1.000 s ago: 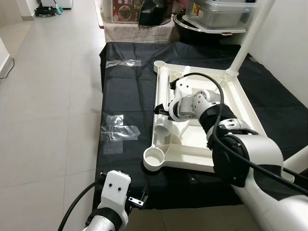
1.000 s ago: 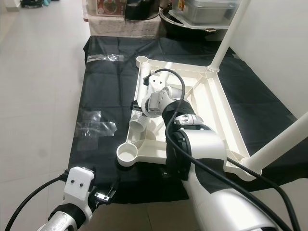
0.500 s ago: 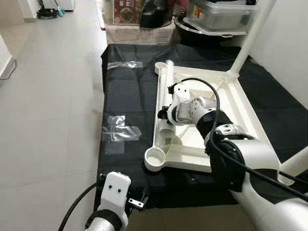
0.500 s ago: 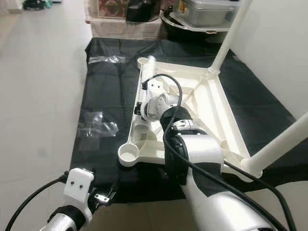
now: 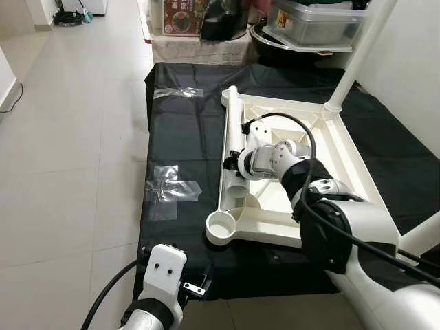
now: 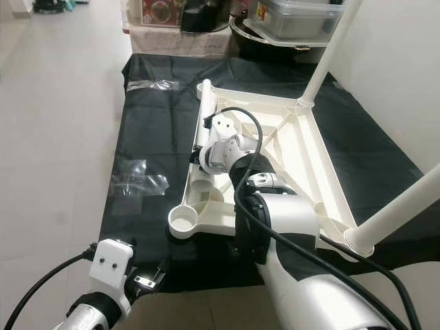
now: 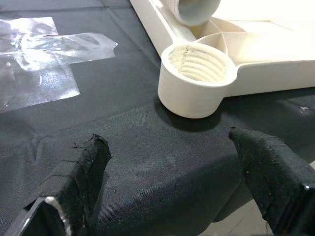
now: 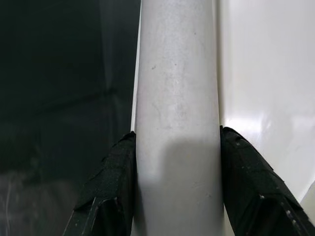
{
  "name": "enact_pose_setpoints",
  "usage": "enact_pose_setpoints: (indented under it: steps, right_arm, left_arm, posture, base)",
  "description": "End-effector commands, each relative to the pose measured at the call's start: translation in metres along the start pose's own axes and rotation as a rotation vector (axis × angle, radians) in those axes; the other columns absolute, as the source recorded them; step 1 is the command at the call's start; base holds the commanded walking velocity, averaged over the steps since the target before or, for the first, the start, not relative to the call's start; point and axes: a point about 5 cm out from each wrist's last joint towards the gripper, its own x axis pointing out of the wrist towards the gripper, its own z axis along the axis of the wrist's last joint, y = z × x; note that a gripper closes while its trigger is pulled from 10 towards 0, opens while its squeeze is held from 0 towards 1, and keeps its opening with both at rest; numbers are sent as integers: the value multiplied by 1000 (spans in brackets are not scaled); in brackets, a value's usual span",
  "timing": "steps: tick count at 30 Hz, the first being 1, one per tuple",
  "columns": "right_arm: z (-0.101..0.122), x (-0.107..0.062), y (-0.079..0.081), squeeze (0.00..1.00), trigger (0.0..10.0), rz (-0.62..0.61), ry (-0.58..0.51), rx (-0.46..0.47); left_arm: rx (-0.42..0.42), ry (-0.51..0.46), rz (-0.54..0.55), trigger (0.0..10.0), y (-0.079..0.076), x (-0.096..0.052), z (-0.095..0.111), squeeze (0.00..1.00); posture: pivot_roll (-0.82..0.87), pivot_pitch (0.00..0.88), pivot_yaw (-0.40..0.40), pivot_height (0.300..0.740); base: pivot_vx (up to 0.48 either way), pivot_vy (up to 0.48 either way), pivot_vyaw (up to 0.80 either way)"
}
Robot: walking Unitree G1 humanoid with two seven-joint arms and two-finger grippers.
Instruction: Building children table
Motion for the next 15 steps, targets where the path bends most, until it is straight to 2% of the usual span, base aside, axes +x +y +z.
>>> enact_pose_setpoints:
  steps: [1,3,5,6,8,9,12,13,15]
  right_arm:
    - [23,-9,3,0,0,43,-98,59]
    - [53,-24,12,0,0,150,-243,145]
    - [53,-24,12,0,0,150,-243,145]
    - [66,-32,14,0,0,189,-306,180]
    - [66,-32,14,0,0,189,-306,180]
    - [79,-39,16,0,0,236,-383,210]
    - [79,-39,16,0,0,236,-383,210]
    - [90,-48,20,0,0,333,-478,229]
    - [93,-57,25,0,0,532,-559,230]
  left_arm:
    - [-5,20,-1,10000,0,0,-3,0]
    - [-1,21,1,10000,2,1,-4,0]
    - [-1,21,1,10000,2,1,-4,0]
    - [2,22,1,10000,3,2,-5,0]
    - [2,22,1,10000,3,2,-5,0]
    - [9,24,3,10000,5,3,-5,0]
    - [9,24,3,10000,5,3,-5,0]
    - [21,11,25,10000,10,5,-3,0]
    - [91,-90,132,10000,32,13,16,0]
  posture:
    - [83,143,-136,740]
    - [84,136,-129,740]
    - [84,136,-129,740]
    - [85,130,-127,740]
    - [85,130,-127,740]
    - [88,121,-120,740]
    - [88,121,-120,740]
    - [99,104,-119,740]
    - [105,84,-119,740]
  base:
    - [0,0,0]
    - [0,0,0]
    - [0,0,0]
    - [0,0,0]
    - [0,0,0]
    - [0,0,0]
    - [0,0,0]
    - [0,0,0]
    - [0,0,0]
